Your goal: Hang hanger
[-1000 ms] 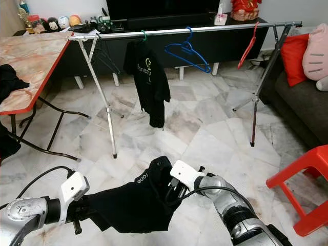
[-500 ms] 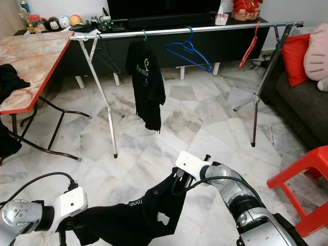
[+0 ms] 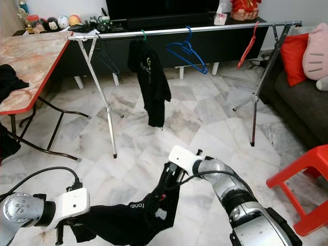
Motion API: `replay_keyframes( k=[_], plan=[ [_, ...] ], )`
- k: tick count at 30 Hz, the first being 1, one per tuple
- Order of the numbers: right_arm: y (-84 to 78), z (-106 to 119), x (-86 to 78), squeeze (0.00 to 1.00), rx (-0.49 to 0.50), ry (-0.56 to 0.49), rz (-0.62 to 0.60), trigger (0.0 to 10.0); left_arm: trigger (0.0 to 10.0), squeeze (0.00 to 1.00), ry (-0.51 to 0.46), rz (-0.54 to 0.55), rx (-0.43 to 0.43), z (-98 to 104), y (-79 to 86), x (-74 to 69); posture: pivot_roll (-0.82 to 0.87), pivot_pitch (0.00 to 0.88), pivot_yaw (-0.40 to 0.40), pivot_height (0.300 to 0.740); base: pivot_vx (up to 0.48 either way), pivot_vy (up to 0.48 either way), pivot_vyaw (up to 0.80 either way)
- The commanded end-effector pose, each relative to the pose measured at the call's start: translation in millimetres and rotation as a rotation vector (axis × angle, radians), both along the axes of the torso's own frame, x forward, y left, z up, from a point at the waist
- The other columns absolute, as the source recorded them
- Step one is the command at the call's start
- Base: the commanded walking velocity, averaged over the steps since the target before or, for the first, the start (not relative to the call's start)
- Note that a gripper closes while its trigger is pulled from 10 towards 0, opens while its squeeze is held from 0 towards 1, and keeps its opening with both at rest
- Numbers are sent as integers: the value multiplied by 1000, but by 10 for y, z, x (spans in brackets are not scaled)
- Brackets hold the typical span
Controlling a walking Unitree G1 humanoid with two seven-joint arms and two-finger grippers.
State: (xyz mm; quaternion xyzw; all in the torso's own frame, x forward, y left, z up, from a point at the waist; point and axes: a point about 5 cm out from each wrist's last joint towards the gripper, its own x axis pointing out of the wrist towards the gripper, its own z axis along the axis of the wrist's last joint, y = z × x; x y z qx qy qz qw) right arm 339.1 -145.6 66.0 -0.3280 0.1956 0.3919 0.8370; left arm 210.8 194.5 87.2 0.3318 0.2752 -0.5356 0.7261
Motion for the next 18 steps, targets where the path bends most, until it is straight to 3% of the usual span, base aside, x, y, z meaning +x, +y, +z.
replay_keyframes(
  k=[1, 6, 7, 10, 14, 18],
  plan=[
    [81, 176, 87, 0, 55, -52, 22, 0, 0, 0, -23, -22, 18, 18, -20, 17, -35, 35, 43, 740, 0, 0, 0],
    [144, 260, 116, 0, 88, -68, 48, 0, 0, 0, -43, -26, 12, 18, -57, 33, -35, 35, 43, 740, 0, 0, 0],
    [294, 451, 166, 0, 109, -109, 133, 0, 0, 0, -81, -36, 26, 23, -67, 66, -39, 35, 44, 740, 0, 0, 0],
    [427, 598, 199, 0, 130, -143, 185, 0, 0, 0, -142, -48, 34, 60, -100, 127, -33, 35, 42, 740, 0, 0, 0],
    [565, 778, 225, 0, 176, -172, 232, 0, 0, 0, -157, -66, 112, 55, -58, 145, -32, 33, 42, 740, 0, 0, 0],
    [652, 854, 195, 0, 185, -184, 297, 0, 0, 0, -198, -65, 60, 103, -124, 178, -36, 31, 42, 740, 0, 0, 0]
  ],
)
